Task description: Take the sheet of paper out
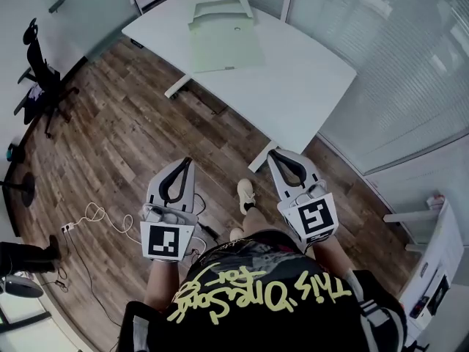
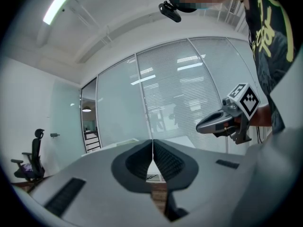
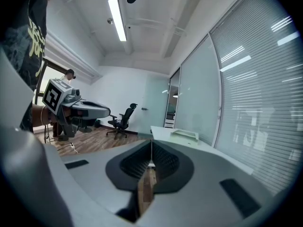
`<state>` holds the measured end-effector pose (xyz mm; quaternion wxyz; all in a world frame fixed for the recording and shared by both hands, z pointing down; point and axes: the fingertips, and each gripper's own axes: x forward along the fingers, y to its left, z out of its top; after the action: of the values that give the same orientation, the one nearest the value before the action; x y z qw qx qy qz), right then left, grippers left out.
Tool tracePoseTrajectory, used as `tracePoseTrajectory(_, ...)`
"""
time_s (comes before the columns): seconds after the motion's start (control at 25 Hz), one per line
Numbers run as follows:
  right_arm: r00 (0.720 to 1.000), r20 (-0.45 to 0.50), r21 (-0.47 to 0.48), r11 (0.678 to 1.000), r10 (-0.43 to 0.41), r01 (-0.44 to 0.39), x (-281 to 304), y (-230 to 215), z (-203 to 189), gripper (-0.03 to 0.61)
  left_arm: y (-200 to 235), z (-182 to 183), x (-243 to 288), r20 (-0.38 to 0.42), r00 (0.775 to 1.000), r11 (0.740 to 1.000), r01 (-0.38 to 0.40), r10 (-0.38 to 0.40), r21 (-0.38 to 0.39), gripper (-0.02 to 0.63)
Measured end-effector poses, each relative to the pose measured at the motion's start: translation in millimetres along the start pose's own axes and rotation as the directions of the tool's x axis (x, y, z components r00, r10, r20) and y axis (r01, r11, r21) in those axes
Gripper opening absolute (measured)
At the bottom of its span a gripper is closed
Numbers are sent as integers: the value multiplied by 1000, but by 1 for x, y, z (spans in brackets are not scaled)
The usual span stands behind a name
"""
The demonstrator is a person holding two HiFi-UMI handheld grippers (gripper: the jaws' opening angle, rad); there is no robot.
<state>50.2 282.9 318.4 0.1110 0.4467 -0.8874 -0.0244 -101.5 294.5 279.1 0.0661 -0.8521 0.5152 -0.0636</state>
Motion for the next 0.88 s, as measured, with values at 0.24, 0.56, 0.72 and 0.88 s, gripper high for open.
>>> tracePoseTrajectory(0.24,1000,0,4,1000,-3,3,24,-16,2,9,16,-3,20,-9,1000,1000,-8,8,-3,11)
tracePoseTrajectory(0.56,1000,0,20,1000,5,-5,55,-33,5,9,35,-4,50,-4,1000,1000,-11,11,-11,11)
tracePoseTrajectory(0.72,1000,1,37,999,13,-13,74,-43,9,9,49,-1,66,-6,1000,1000,-20,20,-14,11)
tracePoseTrajectory(0.88,1000,3,30,999,25,-25,90,-54,14,9,60,1,84,0,1000,999,-31,31,-13,11)
